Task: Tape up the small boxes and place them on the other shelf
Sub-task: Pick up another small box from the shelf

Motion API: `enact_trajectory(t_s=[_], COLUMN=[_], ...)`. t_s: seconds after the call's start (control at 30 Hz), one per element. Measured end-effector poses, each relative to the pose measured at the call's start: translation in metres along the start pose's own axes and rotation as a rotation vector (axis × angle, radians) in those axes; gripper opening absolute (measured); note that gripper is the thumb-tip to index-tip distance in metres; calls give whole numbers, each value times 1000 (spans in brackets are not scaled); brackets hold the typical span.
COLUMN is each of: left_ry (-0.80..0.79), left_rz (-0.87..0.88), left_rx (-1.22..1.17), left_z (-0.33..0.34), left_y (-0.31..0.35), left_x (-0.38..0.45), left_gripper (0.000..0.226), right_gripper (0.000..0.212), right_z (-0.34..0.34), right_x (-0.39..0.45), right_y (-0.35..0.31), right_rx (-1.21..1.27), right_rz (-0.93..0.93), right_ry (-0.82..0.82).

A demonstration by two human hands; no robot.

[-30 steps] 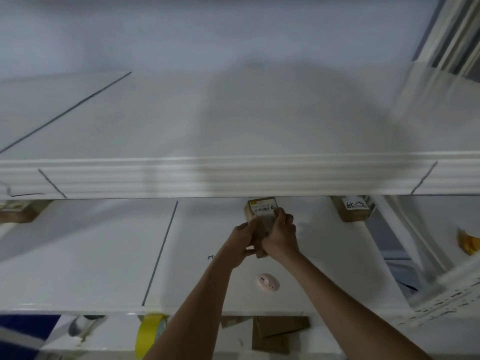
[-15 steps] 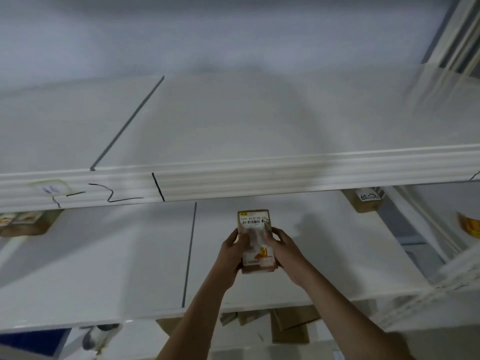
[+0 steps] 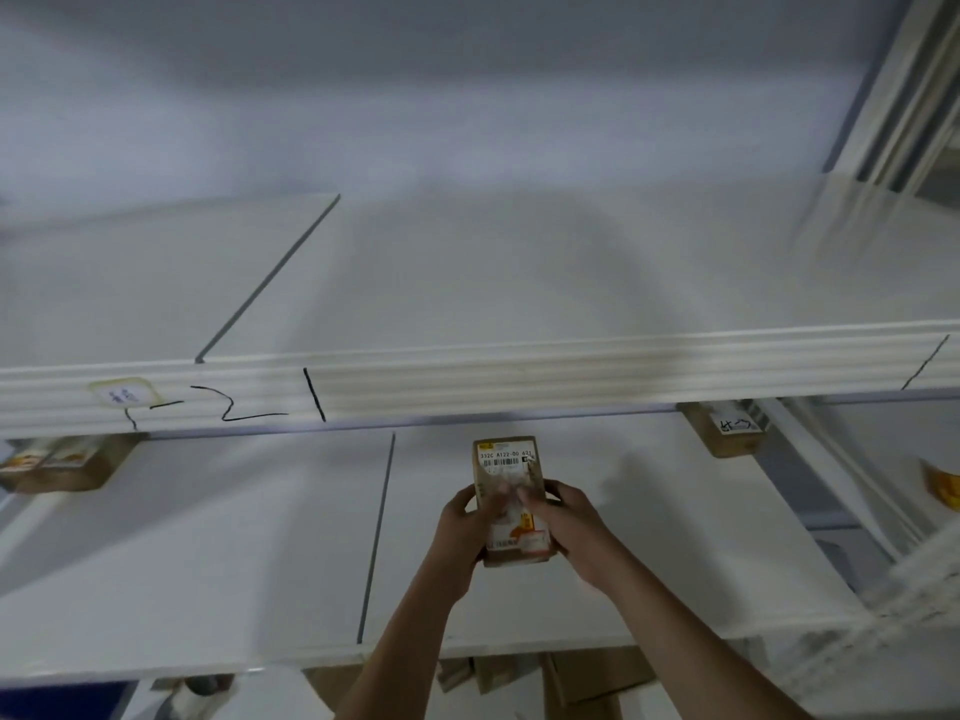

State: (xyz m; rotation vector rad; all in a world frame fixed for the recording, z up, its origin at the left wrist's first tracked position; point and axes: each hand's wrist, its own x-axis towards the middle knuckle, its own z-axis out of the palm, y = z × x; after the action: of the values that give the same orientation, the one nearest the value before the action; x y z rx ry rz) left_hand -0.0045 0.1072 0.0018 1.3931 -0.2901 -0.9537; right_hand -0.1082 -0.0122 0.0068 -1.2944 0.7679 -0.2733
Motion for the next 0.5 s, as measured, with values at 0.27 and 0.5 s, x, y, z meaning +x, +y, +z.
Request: enact_trajectory(t_s=[0.27, 0.5], left_ry=[21, 18], left_rz=[-9, -25], left_rx=[-33, -91], left_z=[9, 17], left_y=[-4, -7], left_x=[3, 4], left_gripper=[36, 41], right_gripper=[35, 25], right_z=[-10, -13], right_x=[-2, 0], right_y=[-1, 0], right_rx=[-29, -125], right_rz=[-7, -14], right_ry=[39, 44])
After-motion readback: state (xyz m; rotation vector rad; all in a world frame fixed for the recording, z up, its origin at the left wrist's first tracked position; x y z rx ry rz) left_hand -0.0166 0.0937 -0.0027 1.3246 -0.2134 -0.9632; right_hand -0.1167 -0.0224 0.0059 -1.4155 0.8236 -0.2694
